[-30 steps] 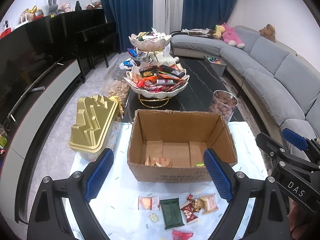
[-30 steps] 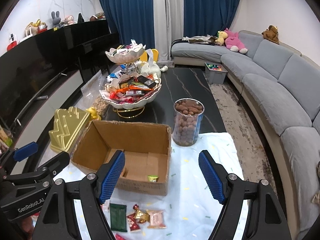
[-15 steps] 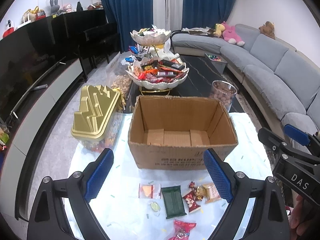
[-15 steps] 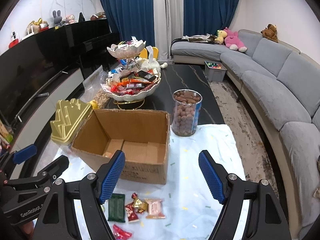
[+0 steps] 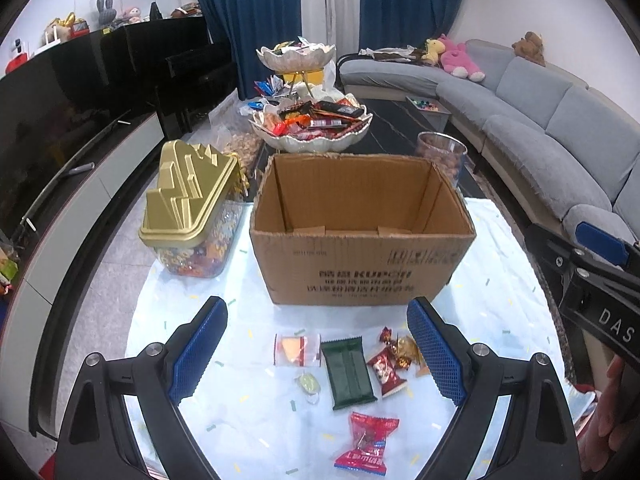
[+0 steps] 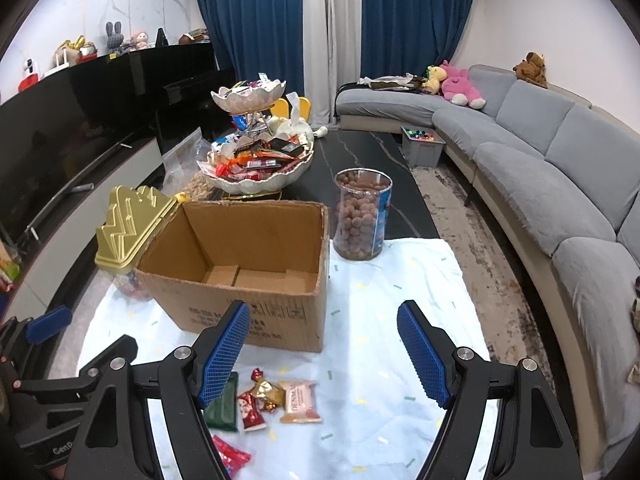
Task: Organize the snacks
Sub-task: 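Withdraw both open grippers from the box back toward the loose snacks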
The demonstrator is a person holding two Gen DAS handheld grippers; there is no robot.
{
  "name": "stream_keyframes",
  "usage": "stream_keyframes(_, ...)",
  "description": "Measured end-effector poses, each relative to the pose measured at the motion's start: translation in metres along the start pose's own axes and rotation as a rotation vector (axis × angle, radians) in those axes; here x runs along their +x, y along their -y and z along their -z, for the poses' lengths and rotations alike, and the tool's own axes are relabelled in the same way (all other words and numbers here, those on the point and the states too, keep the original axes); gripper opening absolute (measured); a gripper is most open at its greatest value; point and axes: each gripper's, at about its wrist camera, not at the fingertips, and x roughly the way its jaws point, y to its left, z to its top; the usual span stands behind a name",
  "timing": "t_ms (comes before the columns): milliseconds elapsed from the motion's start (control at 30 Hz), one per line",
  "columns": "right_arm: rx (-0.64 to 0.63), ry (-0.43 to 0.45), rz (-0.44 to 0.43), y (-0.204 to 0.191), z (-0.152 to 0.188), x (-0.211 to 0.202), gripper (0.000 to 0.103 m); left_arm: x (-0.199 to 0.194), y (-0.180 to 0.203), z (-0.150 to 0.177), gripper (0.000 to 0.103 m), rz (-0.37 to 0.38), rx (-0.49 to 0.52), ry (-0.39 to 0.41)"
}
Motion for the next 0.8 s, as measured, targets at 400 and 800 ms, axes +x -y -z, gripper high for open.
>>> stream_keyframes(400,-0.009,0.018,0.009,0.002,0.031,0.0,0.077,0.001,0.008,0.041,0.092,0.008,0.019,0.001)
stream_keyframes(800,-0.055,0.025,0.008,0.001,0.064,0.007,0.077,0.005,0.017,0.074,0.092,0.025,0.039,0.0)
